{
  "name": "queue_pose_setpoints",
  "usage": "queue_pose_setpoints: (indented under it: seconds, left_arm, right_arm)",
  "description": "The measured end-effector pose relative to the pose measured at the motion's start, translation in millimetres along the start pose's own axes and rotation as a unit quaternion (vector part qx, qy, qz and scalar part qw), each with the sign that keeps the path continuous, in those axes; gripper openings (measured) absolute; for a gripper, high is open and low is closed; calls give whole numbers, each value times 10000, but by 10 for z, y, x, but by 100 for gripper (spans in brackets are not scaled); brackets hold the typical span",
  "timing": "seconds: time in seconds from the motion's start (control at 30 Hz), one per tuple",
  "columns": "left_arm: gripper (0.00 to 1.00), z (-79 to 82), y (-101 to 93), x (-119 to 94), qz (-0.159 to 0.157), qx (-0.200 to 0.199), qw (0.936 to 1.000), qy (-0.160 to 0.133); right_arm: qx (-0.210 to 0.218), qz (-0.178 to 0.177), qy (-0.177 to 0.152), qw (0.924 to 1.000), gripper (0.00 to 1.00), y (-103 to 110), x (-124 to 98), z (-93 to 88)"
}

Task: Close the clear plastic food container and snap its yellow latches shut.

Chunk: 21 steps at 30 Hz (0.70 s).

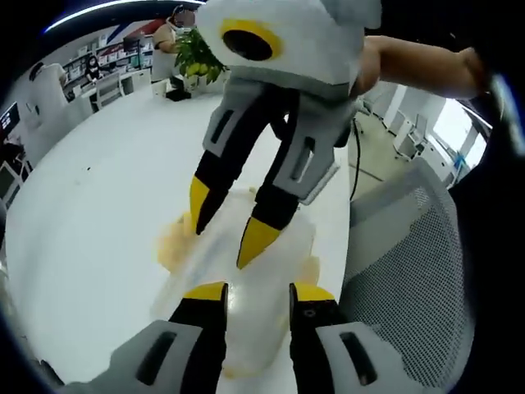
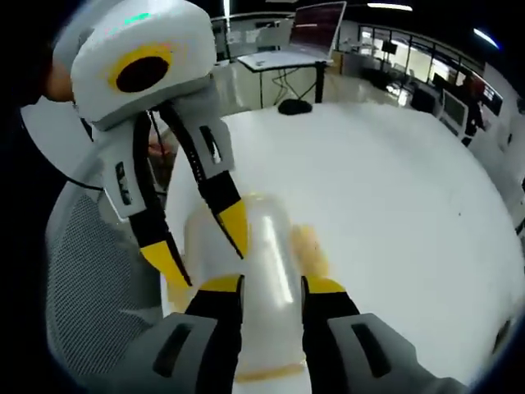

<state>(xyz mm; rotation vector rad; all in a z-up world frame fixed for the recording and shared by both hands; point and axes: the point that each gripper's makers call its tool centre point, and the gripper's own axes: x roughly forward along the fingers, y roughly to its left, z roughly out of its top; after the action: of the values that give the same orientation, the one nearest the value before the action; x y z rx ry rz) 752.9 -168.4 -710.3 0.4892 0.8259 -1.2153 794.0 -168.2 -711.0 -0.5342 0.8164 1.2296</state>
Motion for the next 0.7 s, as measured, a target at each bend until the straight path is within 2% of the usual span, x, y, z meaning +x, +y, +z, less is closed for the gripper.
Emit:
queue_pose_setpoints:
  seconds: [0.27,0.5,0.6,0.7]
  left_arm:
    - [26,-22,-77,19,52,544,9985,50]
    - [30,-39,-92,31,163,813,9966,-11]
    - [31,-61,-85,43,316,1375,9900,9]
    - [31,-84,-107,50,368,1517,9877,4]
  right_arm:
    - [-50,116,-35,9999,32,-105,16,60]
    - [30,526,268,9983,36,-98,103,-15]
    - [53,652,352,9972,36,-91,132,-21]
    - [66,773,395,9962,36,-72,158,0]
